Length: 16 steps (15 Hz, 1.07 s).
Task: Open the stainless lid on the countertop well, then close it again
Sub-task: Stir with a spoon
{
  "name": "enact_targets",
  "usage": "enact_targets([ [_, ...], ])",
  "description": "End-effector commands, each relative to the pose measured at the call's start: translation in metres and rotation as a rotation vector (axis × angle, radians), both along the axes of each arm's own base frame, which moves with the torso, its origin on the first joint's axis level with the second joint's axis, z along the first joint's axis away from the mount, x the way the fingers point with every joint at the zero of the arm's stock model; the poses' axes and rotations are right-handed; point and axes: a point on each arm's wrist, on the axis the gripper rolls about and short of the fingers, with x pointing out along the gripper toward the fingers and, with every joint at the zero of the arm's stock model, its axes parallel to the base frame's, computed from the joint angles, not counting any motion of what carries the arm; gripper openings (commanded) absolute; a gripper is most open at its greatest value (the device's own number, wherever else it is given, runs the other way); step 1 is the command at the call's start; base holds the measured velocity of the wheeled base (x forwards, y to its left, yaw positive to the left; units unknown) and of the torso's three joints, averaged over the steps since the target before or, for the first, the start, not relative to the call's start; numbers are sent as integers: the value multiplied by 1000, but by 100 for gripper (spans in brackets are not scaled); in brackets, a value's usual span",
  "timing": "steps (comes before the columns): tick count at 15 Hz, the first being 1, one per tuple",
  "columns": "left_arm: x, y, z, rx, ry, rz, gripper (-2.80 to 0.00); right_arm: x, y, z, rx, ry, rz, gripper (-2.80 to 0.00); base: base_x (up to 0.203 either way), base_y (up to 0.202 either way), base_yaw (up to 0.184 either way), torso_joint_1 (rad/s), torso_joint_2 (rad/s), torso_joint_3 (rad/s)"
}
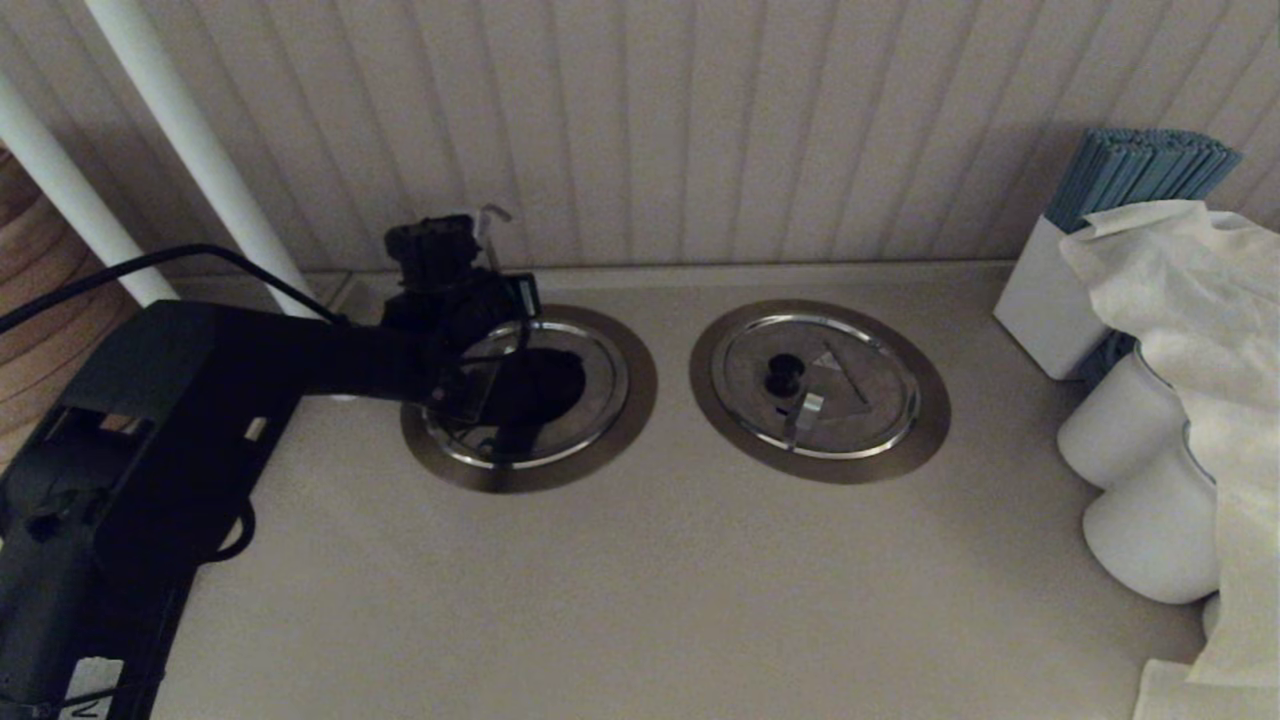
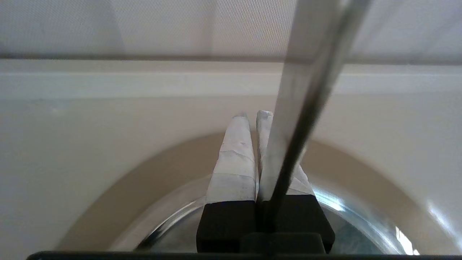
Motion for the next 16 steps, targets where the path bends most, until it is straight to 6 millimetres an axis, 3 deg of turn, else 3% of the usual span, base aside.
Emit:
enact_targets([
  [1,9,-14,-23,2,22,0,-280,0,0,0,1,1,0,-280,0,0,0,0,0,0],
  [10,-15,-56,-17,-43,51,-71,-280,0,0,0,1,1,0,-280,0,0,0,0,0,0],
  [13,-22,-49,-3,-46,45,-74,-280,0,0,0,1,1,0,-280,0,0,0,0,0,0],
  [16,-35,-28,2,-19,118,-158,-280,0,0,0,1,1,0,-280,0,0,0,0,0,0],
])
